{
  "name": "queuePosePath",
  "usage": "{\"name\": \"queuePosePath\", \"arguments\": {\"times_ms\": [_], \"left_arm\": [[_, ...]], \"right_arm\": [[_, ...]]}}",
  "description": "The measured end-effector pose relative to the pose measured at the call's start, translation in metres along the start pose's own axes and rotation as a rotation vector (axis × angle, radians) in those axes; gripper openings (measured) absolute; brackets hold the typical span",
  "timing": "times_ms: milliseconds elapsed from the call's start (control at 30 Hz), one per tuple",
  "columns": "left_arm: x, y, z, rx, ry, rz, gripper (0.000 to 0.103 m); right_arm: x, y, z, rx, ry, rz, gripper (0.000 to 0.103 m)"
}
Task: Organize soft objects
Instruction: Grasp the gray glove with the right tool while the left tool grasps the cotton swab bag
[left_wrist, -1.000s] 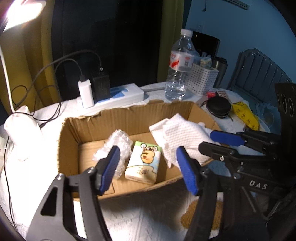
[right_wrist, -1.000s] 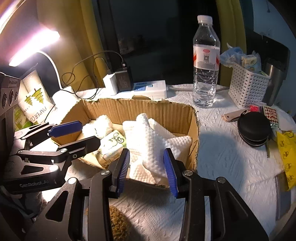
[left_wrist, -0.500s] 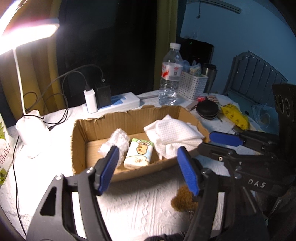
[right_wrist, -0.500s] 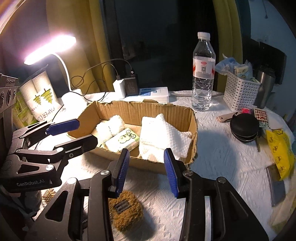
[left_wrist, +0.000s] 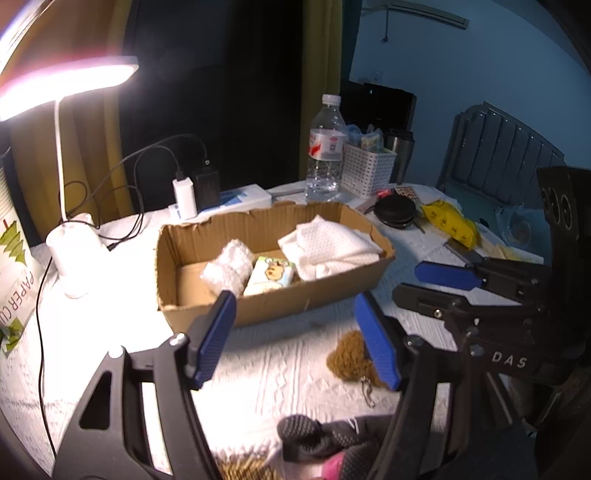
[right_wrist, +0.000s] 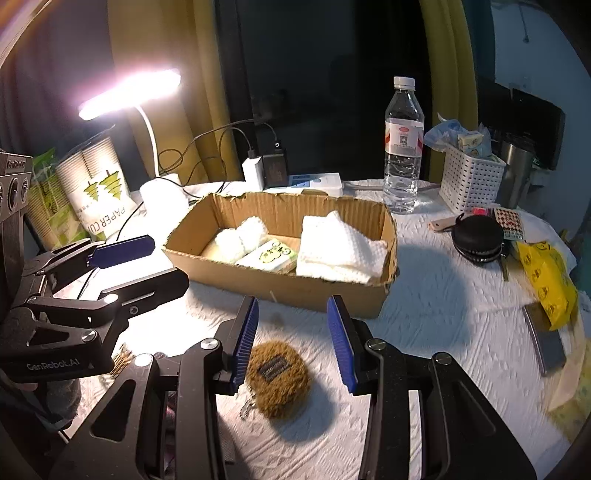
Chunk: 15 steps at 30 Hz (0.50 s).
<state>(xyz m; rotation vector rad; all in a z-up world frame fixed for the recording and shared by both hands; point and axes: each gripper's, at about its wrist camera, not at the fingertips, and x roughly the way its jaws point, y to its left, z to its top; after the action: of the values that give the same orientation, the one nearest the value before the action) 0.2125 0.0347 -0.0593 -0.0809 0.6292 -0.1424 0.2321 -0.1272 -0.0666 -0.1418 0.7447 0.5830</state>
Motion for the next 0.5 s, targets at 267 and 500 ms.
{"name": "queuePosePath", "arguments": {"times_ms": [267,500], "left_arm": [[-0.016,0.001,-0.016,-0.009,-0.009,-0.004,0.080],[-0.029,0.007,-0.034,-0.023,-0.008,-0.002,0.080]], "right_arm": [[-0.010,0.011,-0.016,-0.002,0.004,-0.001,0.041],[-0.014,0.025,-0.031,-0.013,0.016,0.005,0.041]]}}
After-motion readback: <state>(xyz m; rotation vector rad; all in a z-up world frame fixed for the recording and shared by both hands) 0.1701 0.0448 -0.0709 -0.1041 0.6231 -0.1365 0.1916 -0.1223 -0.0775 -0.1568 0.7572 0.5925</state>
